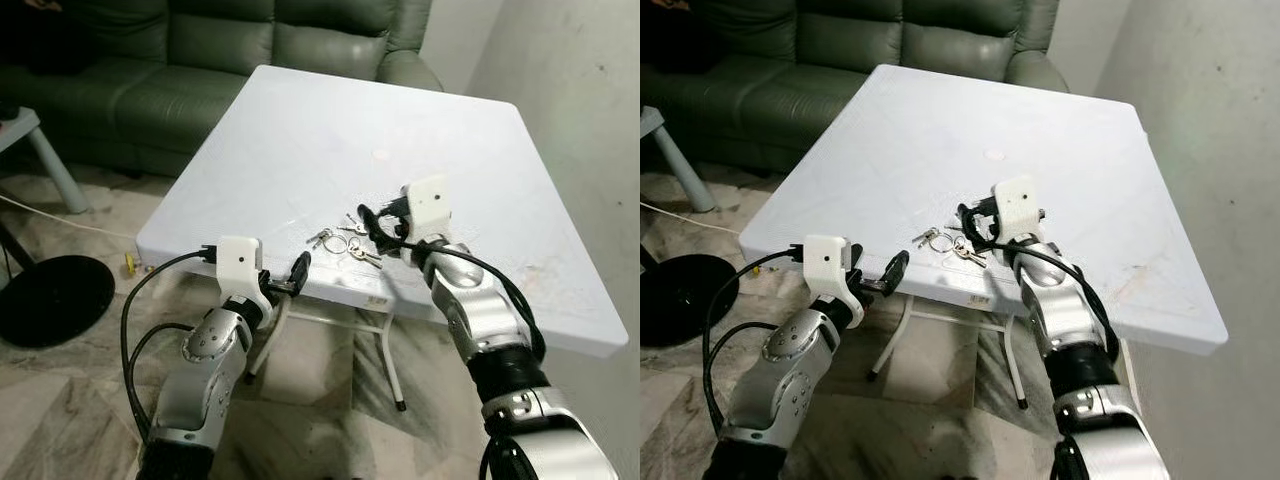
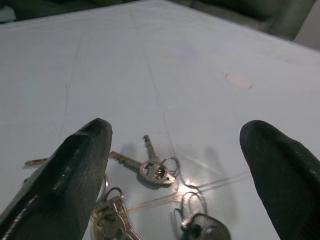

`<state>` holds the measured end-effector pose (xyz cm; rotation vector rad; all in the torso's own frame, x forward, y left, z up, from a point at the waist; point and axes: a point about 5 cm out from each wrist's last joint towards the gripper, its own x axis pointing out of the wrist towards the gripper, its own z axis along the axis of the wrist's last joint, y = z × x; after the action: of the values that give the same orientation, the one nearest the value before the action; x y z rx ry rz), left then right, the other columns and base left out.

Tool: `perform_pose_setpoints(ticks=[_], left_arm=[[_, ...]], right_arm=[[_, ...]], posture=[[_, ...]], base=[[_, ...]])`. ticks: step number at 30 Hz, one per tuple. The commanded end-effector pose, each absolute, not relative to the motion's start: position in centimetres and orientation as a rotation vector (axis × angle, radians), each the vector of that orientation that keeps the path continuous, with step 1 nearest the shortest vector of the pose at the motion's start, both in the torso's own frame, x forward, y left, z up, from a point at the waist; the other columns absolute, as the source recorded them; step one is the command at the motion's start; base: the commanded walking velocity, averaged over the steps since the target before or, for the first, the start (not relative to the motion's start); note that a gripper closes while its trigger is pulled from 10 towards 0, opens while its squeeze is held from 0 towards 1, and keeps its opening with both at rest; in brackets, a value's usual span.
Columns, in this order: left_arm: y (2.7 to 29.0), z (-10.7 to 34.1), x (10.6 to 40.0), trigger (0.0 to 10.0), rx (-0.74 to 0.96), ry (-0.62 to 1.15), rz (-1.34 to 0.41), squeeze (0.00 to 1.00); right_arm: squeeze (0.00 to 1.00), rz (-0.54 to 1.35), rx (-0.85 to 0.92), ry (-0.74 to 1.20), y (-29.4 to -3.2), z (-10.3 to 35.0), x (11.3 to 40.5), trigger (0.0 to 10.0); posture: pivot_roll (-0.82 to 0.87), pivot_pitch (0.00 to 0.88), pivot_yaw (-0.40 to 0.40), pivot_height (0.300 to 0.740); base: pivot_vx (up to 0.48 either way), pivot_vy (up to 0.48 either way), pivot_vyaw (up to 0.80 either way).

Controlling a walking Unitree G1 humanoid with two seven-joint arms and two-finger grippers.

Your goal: Hang keys on a hook

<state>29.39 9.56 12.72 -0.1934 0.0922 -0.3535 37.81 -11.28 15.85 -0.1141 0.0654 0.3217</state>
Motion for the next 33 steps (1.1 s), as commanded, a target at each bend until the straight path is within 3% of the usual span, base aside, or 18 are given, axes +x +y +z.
perform_pose_setpoints(ticks=[1, 16, 17, 18, 19, 25, 26, 27, 28, 30, 31, 32, 33], left_arm=[[9.1, 12.9, 29.0, 10.0, -0.180, 0.097, -0.364, 0.00], [9.1, 13.0, 28.7, 10.0, -0.182, 0.114, -0.355, 0.00], [9.0, 13.0, 28.7, 10.0, -0.183, 0.114, -0.355, 0.00], [9.0, 13.1, 28.7, 10.0, -0.185, 0.115, -0.354, 0.00], [9.0, 13.1, 28.7, 10.0, -0.186, 0.116, -0.354, 0.00], [9.0, 13.1, 28.7, 10.0, -0.190, 0.118, -0.354, 0.00], [9.0, 13.1, 28.7, 10.0, -0.190, 0.117, -0.354, 0.00], [9.0, 13.1, 28.7, 10.0, -0.191, 0.117, -0.353, 0.00], [9.0, 13.1, 28.7, 10.0, -0.191, 0.117, -0.352, 0.00], [9.0, 13.2, 28.7, 10.0, -0.191, 0.117, -0.351, 0.00], [9.0, 13.2, 28.7, 10.0, -0.191, 0.117, -0.351, 0.00], [9.0, 13.2, 28.7, 10.0, -0.191, 0.117, -0.350, 0.00], [9.0, 13.2, 28.7, 10.0, -0.192, 0.117, -0.348, 0.00]], right_arm=[[0.00, 0.294, -0.093, 0.083, -11.5, 15.9, 38.2, 10.0], [0.00, 0.230, 0.084, 0.218, -11.5, 14.2, 39.0, 10.0], [0.00, 0.222, 0.072, 0.224, -11.7, 14.1, 39.1, 8.6], [0.00, 0.212, 0.069, 0.224, -11.9, 14.0, 39.1, 1.8], [0.00, 0.210, 0.067, 0.222, -12.0, 14.0, 39.1, 0.0], [0.00, 0.223, 0.051, 0.222, -11.9, 13.9, 39.1, 0.4], [0.00, 0.227, 0.055, 0.224, -11.8, 13.9, 39.1, 3.9], [0.00, 0.235, 0.057, 0.226, -11.7, 13.9, 39.1, 8.5], [0.00, 0.238, 0.059, 0.225, -11.7, 13.9, 39.1, 6.7], [0.00, 0.240, 0.066, 0.227, -11.6, 13.8, 39.1, 6.5], [0.00, 0.240, 0.066, 0.228, -11.6, 13.8, 39.1, 5.5], [0.00, 0.241, 0.057, 0.223, -11.6, 13.9, 39.1, 0.0], [0.00, 0.242, 0.047, 0.217, -11.5, 13.9, 39.1, 0.0]], posture=[[0.01, 0.135, -0.134, 0.724], [0.02, 0.139, -0.134, 0.724], [0.02, 0.139, -0.134, 0.724], [0.02, 0.139, -0.135, 0.724], [0.02, 0.142, -0.133, 0.724], [0.02, 0.142, -0.134, 0.724], [0.02, 0.142, -0.134, 0.724], [0.02, 0.142, -0.134, 0.724], [0.02, 0.142, -0.135, 0.724], [0.02, 0.142, -0.136, 0.724], [0.02, 0.142, -0.136, 0.724], [0.02, 0.142, -0.137, 0.724], [0.02, 0.142, -0.139, 0.724]], base=[[0.000, 0.000, 0.00], [0.000, 0.000, 0.00], [0.000, 0.000, 0.00], [0.000, 0.000, 0.00], [0.000, 0.000, 0.00], [0.000, 0.000, 0.00], [0.000, 0.000, 0.00], [0.000, 0.000, 0.00], [0.000, 0.000, 0.00], [0.000, 0.000, 0.00], [0.000, 0.000, 0.00], [0.000, 0.000, 0.00], [0.000, 0.000, 0.00]])
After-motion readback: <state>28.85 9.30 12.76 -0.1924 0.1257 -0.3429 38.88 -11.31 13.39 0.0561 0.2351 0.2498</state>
